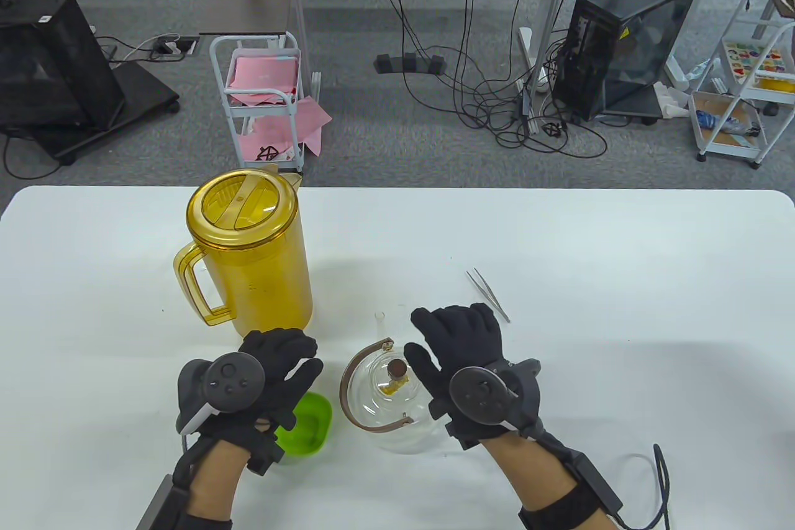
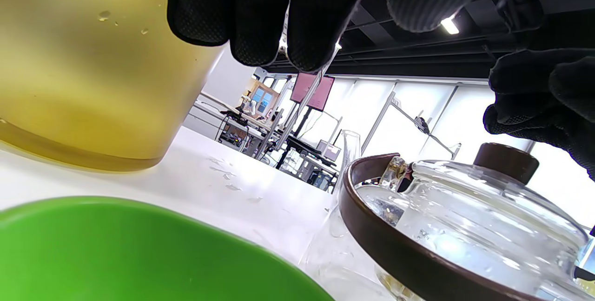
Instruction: Make chrysanthemum tea
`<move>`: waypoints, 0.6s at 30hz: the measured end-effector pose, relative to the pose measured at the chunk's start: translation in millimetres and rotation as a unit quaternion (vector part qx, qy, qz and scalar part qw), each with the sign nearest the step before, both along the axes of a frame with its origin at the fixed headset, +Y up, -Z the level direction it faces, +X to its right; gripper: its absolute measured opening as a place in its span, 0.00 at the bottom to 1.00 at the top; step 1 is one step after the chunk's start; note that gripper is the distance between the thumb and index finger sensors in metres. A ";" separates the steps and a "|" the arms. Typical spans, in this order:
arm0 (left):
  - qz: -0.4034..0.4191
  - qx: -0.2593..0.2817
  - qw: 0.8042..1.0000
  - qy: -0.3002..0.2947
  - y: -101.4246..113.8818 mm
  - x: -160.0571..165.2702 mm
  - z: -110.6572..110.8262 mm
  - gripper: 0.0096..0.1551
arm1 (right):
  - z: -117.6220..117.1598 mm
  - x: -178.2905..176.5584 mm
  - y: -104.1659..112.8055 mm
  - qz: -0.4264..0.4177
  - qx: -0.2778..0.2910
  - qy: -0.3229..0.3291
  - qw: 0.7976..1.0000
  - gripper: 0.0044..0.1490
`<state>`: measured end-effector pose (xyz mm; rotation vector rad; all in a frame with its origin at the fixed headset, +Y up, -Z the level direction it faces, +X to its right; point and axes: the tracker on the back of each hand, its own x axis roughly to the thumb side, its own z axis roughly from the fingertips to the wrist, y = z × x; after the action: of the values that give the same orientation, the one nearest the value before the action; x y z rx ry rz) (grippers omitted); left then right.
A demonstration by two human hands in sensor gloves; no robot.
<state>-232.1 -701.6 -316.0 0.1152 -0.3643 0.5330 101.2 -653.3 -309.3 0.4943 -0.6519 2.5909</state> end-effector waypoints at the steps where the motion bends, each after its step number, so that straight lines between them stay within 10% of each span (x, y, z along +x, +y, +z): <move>1: 0.000 0.000 1.000 0.001 0.1 -0.2 0.0 0.34 | -2.3 5.8 1.4 -0.005 -0.001 -0.008 1.000 0.36; 18: -0.005 -0.001 1.000 0.016 -0.9 -8.6 -4.0 0.35 | -43.8 86.9 -18.2 -0.042 -0.073 -0.128 0.988 0.36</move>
<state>-240.7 -702.5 -319.9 0.1201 -0.3331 0.5204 188.1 -671.5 -353.1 0.0868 -0.5453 2.6194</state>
